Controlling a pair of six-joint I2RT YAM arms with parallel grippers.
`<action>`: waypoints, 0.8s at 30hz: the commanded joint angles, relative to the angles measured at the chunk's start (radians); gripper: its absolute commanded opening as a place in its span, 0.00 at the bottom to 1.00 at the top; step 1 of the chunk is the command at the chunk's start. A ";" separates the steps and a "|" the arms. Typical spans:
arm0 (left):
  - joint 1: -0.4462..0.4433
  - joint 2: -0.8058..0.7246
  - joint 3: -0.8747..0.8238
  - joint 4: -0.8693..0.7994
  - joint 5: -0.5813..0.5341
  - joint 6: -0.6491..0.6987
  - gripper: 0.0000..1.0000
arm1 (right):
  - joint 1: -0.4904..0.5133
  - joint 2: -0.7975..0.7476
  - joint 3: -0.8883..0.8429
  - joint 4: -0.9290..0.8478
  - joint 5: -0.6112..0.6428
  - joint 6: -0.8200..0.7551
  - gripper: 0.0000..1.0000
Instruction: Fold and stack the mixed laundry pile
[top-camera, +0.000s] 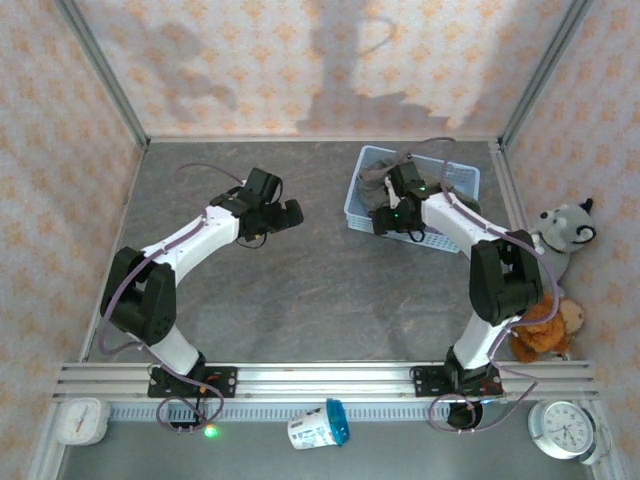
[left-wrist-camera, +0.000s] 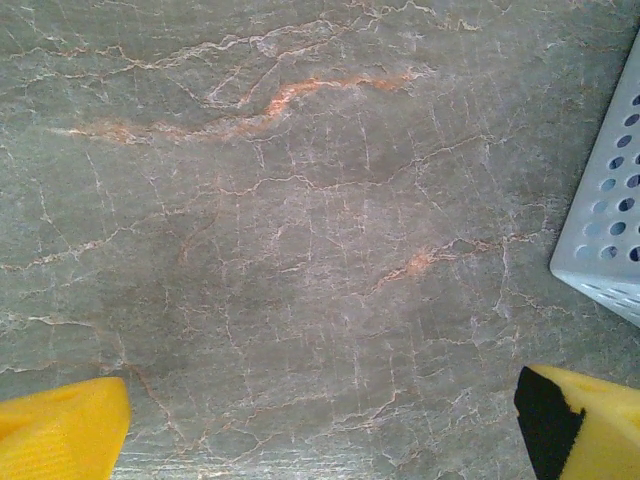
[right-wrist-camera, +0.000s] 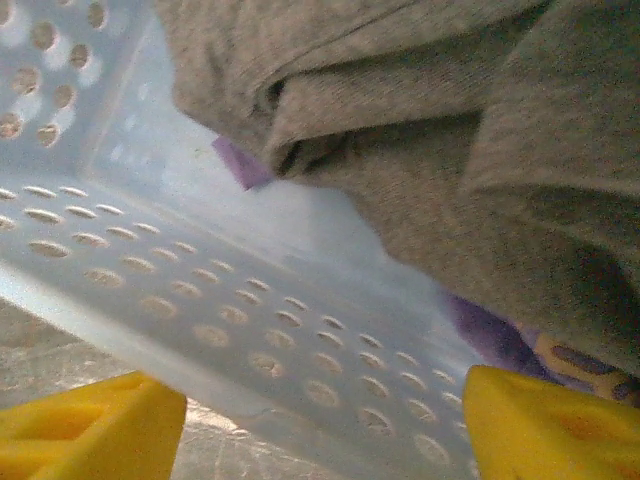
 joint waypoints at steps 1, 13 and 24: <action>-0.009 -0.027 0.025 0.000 -0.013 -0.015 1.00 | 0.006 0.054 0.012 -0.032 0.060 0.034 0.68; -0.038 -0.033 0.047 -0.001 -0.022 -0.019 1.00 | -0.093 0.273 0.279 -0.107 0.249 0.148 0.33; -0.041 -0.069 0.055 -0.064 -0.044 -0.006 1.00 | -0.263 0.447 0.549 -0.137 0.286 0.116 0.25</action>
